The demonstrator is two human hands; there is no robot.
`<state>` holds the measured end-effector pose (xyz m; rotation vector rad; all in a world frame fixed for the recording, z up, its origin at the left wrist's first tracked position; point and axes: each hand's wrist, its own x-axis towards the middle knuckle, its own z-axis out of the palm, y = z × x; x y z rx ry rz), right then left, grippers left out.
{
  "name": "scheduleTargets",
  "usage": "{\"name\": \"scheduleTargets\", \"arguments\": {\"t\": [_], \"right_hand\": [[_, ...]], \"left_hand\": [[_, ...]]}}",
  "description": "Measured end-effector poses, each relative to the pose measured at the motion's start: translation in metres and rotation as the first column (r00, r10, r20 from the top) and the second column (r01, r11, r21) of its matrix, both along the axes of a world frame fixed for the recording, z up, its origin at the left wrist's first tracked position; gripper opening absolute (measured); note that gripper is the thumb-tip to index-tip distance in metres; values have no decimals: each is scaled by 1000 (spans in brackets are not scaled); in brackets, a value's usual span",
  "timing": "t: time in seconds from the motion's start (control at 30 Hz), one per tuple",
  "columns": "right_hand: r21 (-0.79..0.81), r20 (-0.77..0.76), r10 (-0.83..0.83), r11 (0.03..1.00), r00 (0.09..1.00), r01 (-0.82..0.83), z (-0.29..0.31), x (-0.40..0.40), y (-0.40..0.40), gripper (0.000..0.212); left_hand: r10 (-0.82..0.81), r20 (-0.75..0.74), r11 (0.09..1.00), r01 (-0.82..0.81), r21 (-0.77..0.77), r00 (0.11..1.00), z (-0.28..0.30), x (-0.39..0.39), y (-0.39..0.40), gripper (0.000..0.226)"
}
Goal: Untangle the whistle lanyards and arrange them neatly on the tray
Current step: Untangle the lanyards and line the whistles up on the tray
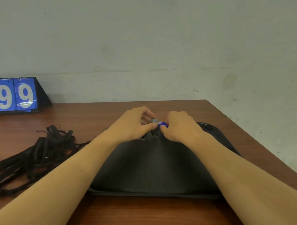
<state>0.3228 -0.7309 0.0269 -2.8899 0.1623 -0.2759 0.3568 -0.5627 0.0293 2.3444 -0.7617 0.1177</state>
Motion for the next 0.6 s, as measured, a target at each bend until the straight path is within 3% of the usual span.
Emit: {"name": "scheduleTargets", "arguments": {"t": [0.23, 0.3, 0.43, 0.6], "right_hand": [[91, -7, -14, 996, 1000, 14, -1, 5, 0, 25], [251, -36, -11, 968, 999, 20, 0, 8, 1, 28], [583, -137, -11, 807, 991, 89, 6, 8, 10, 37], [581, -133, 11, 811, 991, 69, 4, 6, 11, 40]], "left_hand": [[-6, 10, 1000, 7, -15, 1000, 3, 0, -1, 28], [0, 18, 999, 1, -38, 1000, 4, 0, -1, 27], [13, 7, 999, -12, -39, 1000, 3, 1, -1, 27], [12, 38, 999, -11, -32, 999, -1, 4, 1, 25]]}}
